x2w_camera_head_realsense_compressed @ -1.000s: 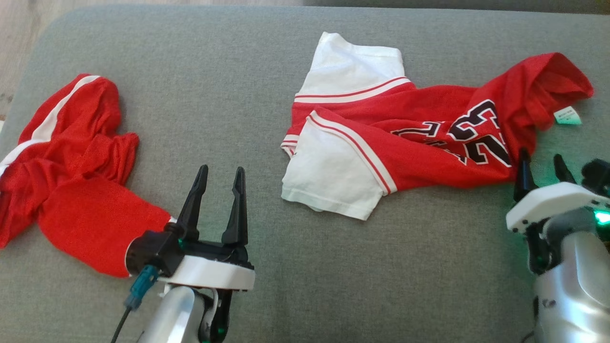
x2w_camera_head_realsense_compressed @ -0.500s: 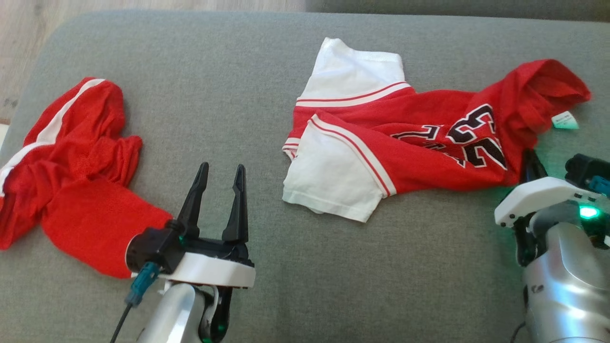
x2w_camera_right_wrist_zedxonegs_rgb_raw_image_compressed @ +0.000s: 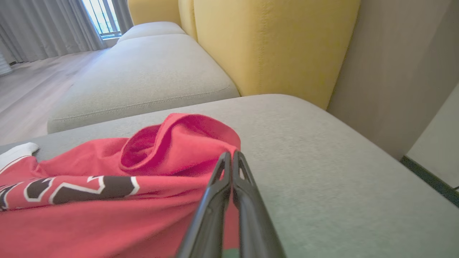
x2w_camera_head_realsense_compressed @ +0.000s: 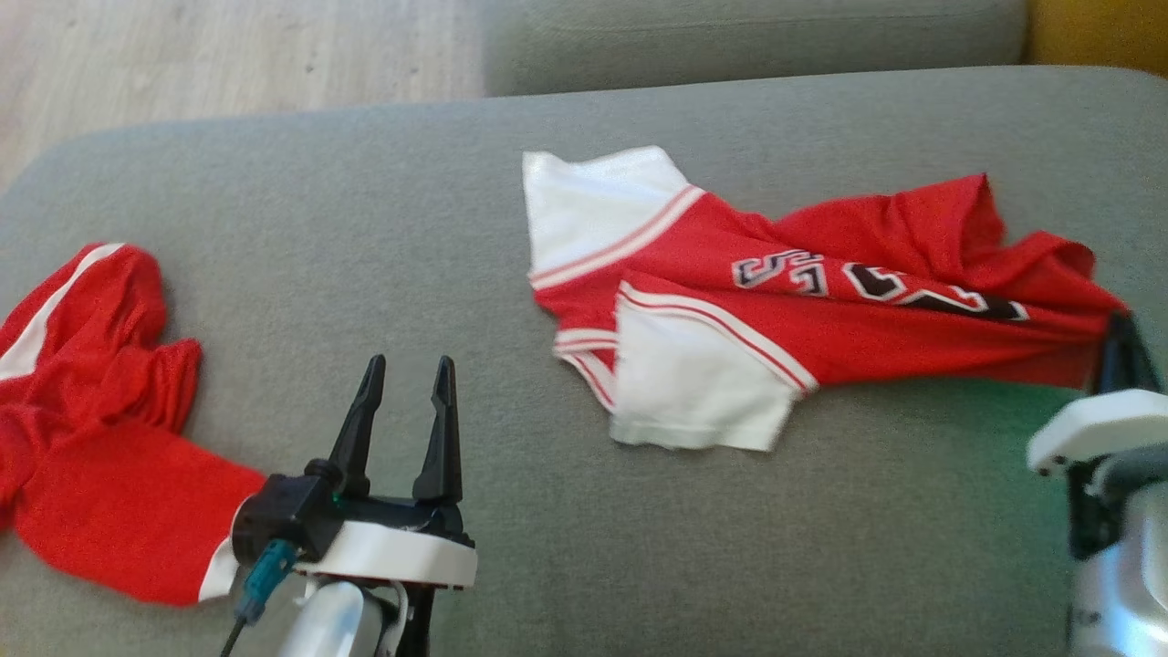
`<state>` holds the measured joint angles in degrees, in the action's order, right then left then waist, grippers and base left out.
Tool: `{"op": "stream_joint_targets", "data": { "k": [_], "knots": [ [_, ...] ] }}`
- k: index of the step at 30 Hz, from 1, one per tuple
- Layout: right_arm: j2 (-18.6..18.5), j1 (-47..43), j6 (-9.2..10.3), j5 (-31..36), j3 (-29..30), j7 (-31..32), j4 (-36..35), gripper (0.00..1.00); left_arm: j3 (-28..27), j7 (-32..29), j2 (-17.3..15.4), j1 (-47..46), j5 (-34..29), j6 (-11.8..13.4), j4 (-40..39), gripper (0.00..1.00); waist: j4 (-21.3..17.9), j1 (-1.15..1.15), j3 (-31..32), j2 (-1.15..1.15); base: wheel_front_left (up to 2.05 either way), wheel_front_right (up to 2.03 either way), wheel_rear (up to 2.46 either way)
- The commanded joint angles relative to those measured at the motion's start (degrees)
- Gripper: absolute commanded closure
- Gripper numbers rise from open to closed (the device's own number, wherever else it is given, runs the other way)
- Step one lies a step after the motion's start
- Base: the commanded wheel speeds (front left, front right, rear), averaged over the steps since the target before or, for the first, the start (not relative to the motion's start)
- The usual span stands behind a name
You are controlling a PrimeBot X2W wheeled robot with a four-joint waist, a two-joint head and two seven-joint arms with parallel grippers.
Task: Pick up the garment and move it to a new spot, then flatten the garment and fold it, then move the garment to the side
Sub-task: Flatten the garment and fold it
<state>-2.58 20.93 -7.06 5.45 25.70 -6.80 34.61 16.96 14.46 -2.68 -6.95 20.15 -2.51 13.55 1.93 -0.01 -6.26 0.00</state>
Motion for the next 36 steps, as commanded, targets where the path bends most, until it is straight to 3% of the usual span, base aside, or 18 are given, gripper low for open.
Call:
{"op": "stream_joint_targets", "data": {
  "k": [1,7,11,15,20,25,26,27,28,36],
  "knots": [
    [-0.3,-0.07,-0.43,0.16,-0.64,1.03,-5.44,1.0,-1.64,0.54,-0.2,-1.77,-0.23,0.07,-2.01,0.0,-1.31,0.01,0.9,0.0,0.0,0.0,0.0],
    [-0.3,-2.51,-0.43,2.65,-3.05,6.53,-17.46,1.0,-0.73,0.54,-0.2,-2.02,0.03,0.03,-2.08,0.0,-0.45,0.01,-0.18,0.0,0.0,0.0,0.0],
    [-0.3,-1.84,-0.43,5.28,-6.36,11.02,-19.17,1.0,-0.54,0.54,-0.2,-2.53,0.06,0.0,-1.75,0.0,1.66,0.01,-1.34,0.0,0.0,0.0,0.0],
    [-0.3,-0.12,-0.43,6.98,-10.19,13.55,-15.61,1.0,-0.34,0.54,-0.2,-3.06,0.13,-0.07,-1.55,0.0,3.88,0.01,-2.34,0.0,0.0,0.0,0.0],
    [-0.3,2.04,-0.43,10.8,-12.28,15.47,-6.25,1.0,0.14,0.54,-0.2,-3.64,0.16,-0.2,-1.1,0.0,6.02,0.01,-2.94,0.0,0.0,0.0,0.0],
    [-0.3,3.43,-0.43,8.69,-12.1,16.18,3.22,1.0,0.25,0.54,-0.2,-3.77,0.4,0.13,-1.3,0.0,6.76,0.01,-2.87,0.0,0.0,0.0,0.0],
    [-0.3,3.72,-0.43,8.42,-12.06,15.44,4.22,0.31,0.12,0.54,-0.2,-3.73,0.37,0.2,-1.36,0.0,6.65,0.01,-2.87,0.0,0.0,0.0,0.0],
    [-0.3,3.72,-0.43,8.42,-12.06,15.44,4.22,0.31,0.12,0.54,-0.2,-3.73,0.37,0.2,-1.36,0.0,6.65,0.01,-2.87,0.0,0.0,0.0,0.0],
    [-0.3,4.06,-0.43,7.73,-11.83,14.38,5.02,0.0,-0.09,0.54,-0.2,-3.65,0.3,0.28,-1.4,0.0,6.4,0.01,-2.85,0.0,0.0,0.0,0.0],
    [-0.3,5.69,-0.43,-1.39,-16.12,4.24,6.3,0.0,-1.21,0.54,-0.2,-3.41,-0.02,0.29,-1.78,0.0,2.45,0.01,-1.99,0.0,0.0,0.0,0.0]
  ]
}}
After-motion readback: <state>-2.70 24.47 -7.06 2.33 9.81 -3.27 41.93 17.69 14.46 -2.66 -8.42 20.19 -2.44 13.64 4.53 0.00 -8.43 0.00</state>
